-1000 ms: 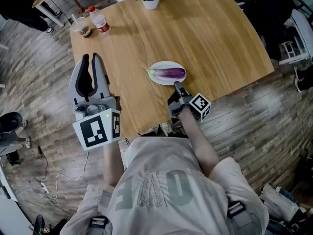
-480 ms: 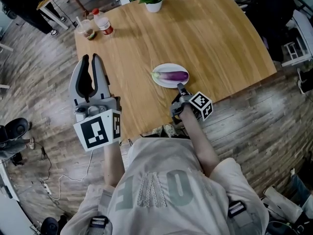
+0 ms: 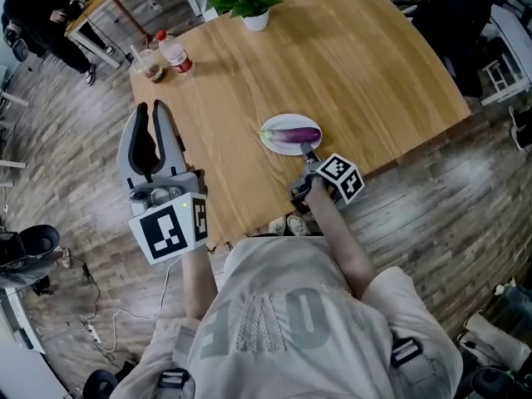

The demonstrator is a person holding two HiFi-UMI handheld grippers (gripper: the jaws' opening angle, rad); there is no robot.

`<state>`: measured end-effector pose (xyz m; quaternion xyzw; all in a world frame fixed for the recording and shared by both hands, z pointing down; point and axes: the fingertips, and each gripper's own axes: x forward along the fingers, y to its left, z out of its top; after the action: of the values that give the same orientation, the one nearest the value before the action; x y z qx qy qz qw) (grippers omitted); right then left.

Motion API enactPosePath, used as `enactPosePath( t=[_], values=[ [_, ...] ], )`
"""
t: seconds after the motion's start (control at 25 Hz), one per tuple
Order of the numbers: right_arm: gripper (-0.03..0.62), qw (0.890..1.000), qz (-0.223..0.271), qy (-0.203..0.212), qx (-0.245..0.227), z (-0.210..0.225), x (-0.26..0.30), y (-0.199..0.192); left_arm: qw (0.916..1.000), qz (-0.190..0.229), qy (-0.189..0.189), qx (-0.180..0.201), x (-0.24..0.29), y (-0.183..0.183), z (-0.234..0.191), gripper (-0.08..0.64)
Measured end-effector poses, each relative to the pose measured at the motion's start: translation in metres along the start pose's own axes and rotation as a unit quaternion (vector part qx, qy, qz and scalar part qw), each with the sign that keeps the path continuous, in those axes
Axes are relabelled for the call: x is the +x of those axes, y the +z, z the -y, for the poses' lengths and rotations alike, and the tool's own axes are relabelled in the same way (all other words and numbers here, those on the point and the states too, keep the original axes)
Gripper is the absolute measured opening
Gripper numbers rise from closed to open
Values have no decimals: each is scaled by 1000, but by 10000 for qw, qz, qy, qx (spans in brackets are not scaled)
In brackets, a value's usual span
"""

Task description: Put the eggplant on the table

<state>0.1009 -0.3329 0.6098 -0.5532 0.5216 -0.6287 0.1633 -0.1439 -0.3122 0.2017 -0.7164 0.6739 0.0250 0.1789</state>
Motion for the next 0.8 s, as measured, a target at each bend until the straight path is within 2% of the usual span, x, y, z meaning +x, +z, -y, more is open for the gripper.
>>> enactPosePath(
  t=[0.12,0.32,0.4,0.44,0.48,0.52,0.56,0.6,0.72,0.76,0.8],
  values=[
    [225,9986,329,-295,-290,-4,-17,16,10000,39,15,-23,-2,3,1,81],
    [224,9913,1099,-278,-674,-41,-53,70,9999,81,13,-107,-2,3,2,81],
    [218,9806,1588,-125,-1144,-71,-77,98,9998,95,-10,-160,-2,3,5,81],
    [207,9705,1904,2,-1476,-90,-93,113,9998,107,-27,-188,-2,4,8,81],
    [191,9563,2241,152,-1873,-112,-111,126,9997,124,-48,-215,-2,5,11,81],
    [162,9374,2579,313,-2321,-136,-129,137,9996,146,-77,-243,-1,6,14,81],
    [138,9134,2909,470,-2808,-161,-149,145,9994,172,-115,-271,-1,8,18,81],
    [122,8841,3228,604,-3323,-185,-168,148,9992,200,-157,-296,0,10,22,81],
    [106,7794,3938,1016,-4766,-248,-218,134,9986,271,-284,-363,2,13,33,81],
    [106,7500,4004,1236,-5117,-264,-229,123,9983,282,-328,-386,2,14,37,81],
    [106,7267,3983,1448,-5406,-276,-236,111,9981,287,-371,-406,2,15,41,81]
  ],
)
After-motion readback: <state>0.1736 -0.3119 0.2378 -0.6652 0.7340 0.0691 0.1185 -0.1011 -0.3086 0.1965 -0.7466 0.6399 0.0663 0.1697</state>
